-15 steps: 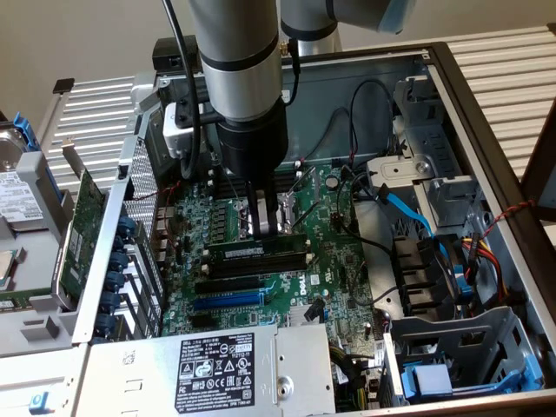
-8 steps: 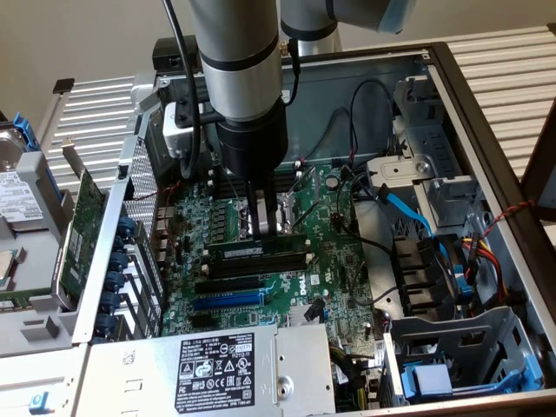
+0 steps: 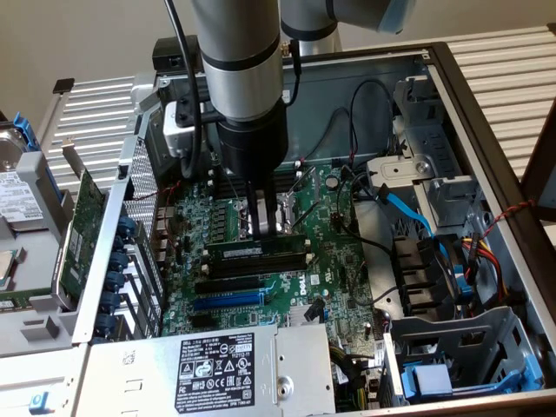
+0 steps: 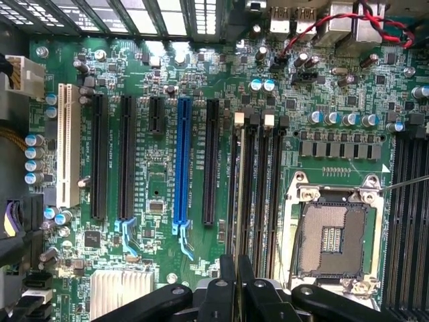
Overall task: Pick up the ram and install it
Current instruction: 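Insert the ram into the slot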
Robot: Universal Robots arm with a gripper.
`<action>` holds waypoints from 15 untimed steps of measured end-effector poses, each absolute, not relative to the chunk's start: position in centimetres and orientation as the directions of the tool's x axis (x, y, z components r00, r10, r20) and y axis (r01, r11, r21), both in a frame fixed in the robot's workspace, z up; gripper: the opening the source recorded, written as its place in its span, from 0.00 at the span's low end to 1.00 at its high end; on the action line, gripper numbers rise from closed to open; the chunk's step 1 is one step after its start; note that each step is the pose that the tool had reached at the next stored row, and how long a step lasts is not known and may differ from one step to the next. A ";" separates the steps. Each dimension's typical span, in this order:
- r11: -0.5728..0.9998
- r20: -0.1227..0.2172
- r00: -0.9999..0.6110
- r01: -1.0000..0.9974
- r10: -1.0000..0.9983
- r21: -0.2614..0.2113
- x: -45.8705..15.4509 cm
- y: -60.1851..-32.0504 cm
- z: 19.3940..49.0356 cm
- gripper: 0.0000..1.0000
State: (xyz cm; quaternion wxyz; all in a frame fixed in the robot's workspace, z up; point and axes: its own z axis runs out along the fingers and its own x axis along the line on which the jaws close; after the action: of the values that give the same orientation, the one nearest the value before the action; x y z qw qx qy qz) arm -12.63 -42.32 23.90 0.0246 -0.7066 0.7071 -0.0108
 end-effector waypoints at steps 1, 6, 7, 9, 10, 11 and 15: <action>0.001 -0.020 0.000 -0.999 -1.000 -0.047 -12.6 -42.3 23.9 0.13; 0.001 -0.019 -0.001 -0.999 -1.000 -0.035 -12.5 -42.3 23.9 0.13; 0.001 -0.020 -0.001 -0.999 -1.000 -0.033 -12.5 -42.3 23.9 0.13; 0.001 -0.020 -0.001 -0.999 -1.000 -0.033 -12.5 -42.3 23.9 0.13; 0.001 -0.020 -0.001 -0.999 -1.000 -0.032 -12.5 -42.3 23.9 0.13; 0.001 -0.020 0.000 -0.999 -1.000 -0.033 -12.5 -42.3 23.9 0.13; 0.001 -0.020 0.000 -0.999 -1.000 -0.033 -12.5 -42.2 23.9 0.13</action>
State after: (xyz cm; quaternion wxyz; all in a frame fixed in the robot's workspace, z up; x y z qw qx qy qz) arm -12.52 -42.22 23.90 0.0185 -0.7068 0.7072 -0.0045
